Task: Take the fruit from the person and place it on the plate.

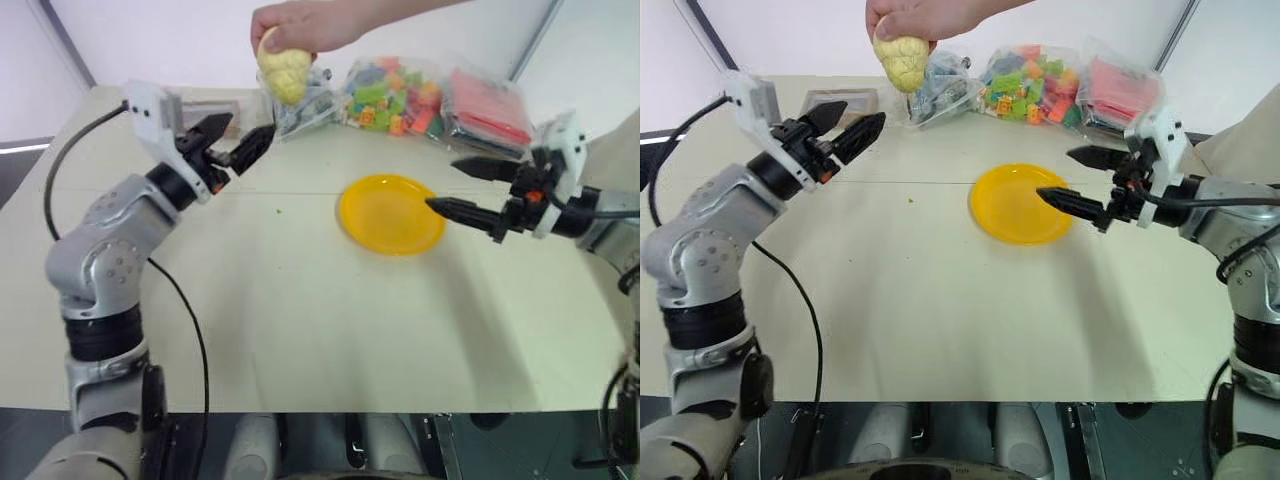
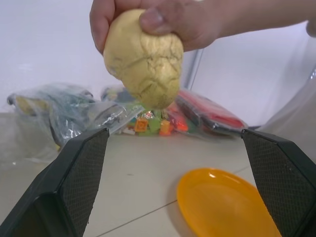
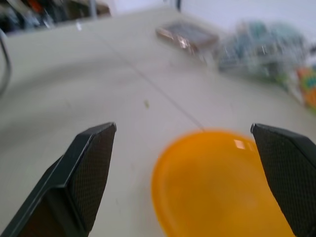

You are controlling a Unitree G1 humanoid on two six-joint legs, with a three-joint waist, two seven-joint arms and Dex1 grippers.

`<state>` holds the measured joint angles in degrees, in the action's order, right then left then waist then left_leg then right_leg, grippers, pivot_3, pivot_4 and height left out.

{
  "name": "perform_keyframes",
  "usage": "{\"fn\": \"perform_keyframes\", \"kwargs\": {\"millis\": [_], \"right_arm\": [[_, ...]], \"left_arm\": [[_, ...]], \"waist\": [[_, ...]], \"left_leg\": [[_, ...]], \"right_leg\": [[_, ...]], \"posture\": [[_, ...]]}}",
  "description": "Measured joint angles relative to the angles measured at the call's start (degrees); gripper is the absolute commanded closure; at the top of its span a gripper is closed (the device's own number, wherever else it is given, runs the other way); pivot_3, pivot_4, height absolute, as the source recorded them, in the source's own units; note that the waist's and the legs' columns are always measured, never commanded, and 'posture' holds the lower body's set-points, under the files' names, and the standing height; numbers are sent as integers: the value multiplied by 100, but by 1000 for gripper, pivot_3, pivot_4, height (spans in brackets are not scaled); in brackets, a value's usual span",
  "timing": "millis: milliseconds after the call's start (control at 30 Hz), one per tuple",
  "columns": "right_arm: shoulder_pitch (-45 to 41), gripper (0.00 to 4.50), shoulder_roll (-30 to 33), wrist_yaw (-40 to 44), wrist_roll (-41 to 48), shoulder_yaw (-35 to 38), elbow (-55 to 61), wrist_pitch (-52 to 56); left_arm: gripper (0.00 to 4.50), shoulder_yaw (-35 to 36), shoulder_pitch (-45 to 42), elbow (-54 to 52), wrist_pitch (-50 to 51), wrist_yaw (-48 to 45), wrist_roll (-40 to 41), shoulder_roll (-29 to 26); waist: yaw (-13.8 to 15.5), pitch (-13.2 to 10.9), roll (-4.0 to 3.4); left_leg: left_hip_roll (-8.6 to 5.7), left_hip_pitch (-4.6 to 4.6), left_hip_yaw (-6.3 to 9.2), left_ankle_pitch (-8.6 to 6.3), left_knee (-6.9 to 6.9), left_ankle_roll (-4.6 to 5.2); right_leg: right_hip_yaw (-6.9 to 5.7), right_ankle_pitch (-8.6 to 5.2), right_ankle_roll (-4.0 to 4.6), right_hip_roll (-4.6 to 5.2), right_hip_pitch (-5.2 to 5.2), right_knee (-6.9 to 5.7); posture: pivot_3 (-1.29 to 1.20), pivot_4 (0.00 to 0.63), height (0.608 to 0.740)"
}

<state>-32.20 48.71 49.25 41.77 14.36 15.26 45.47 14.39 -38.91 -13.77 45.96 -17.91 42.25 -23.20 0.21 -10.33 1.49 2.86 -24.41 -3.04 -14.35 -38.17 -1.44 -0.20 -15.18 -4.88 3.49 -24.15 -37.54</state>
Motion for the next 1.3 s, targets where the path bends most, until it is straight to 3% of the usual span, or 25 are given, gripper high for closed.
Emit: {"fn": "perform_keyframes", "kwargs": {"millis": [467,900,1067,1300], "right_arm": [[-17,32,-36,-245,114,-29,144,78],[225,32,-1,-287,119,-4,252,57],[257,0,4,-286,116,-2,253,27],[290,0,4,-284,103,-2,253,-7]], "left_arm": [[0,-308,-1416,2078,-860,16,-718,727],[0,-353,-2035,3179,-1564,-531,-1091,772],[1624,-338,-2036,3210,-1623,-543,-1123,816],[1734,-339,-2036,3210,-1617,-546,-1124,819]], "waist": [[45,0,0],[46,0,0],[53,0,0],[47,0,0]], "left_leg": [[-5,-2,-2,0,-2,0],[-5,-4,-3,0,-2,0],[-5,-4,-2,0,-2,0],[-5,-4,-2,0,-2,0]], "right_leg": [[-3,2,-3,2,3,3],[-3,2,-3,3,2,4],[-3,2,-3,4,2,4],[-3,2,-3,3,2,4]], "posture": [[0,150,731],[0,150,731],[0,150,731],[0,150,731]]}}
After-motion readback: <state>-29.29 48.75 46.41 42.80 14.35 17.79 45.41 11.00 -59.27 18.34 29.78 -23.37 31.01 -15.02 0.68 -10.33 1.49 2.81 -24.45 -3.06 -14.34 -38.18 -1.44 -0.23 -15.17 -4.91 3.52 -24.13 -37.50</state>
